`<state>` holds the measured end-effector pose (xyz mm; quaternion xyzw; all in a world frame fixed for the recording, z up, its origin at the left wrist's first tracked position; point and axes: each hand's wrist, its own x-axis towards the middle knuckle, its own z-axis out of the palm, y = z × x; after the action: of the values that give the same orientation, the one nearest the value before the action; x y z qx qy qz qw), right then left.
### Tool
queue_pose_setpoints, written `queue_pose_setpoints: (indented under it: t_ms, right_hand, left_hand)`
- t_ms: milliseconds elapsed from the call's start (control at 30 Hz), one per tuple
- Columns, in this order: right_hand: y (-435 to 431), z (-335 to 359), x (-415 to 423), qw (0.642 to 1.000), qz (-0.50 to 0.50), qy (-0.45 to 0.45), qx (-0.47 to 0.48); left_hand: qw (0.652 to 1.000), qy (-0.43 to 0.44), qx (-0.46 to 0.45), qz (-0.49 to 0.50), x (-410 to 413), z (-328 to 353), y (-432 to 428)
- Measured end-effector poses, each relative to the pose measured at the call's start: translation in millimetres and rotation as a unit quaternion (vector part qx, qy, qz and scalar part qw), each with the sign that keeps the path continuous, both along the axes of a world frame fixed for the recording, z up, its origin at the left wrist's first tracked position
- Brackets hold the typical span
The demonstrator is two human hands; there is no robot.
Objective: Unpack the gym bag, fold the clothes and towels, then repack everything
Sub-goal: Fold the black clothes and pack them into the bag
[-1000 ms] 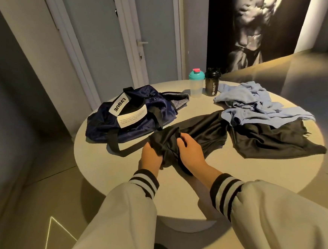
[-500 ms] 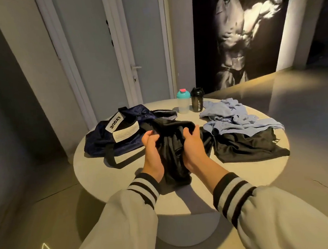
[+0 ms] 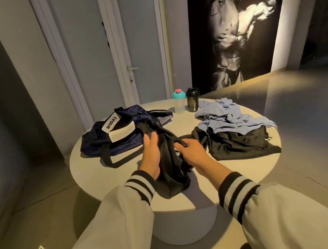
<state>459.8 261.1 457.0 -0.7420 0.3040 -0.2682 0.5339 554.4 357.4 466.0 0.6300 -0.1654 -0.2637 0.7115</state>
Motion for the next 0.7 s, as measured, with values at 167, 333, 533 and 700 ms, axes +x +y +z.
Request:
queue_pose_setpoints:
  t_ms: [167,333,533,700]
  right_hand:
    - [-11,-5,0,0.992,-0.039,-0.042,0.113]
    - [-24,-2,1,0.978,-0.129,-0.141,0.084]
    - [-27,-6,-9,0.983,-0.142,-0.116,0.004]
    - [-16,-13,-13,0.997,-0.03,-0.042,-0.051]
  left_hand:
    - [0.996,-0.063,0.007,-0.067,2,-1,5]
    - [0.991,-0.134,0.031,0.003,14,-7,9]
    - [0.981,-0.166,0.034,0.091,23,-7,20]
    - [0.98,-0.171,0.051,0.082,28,-7,24]
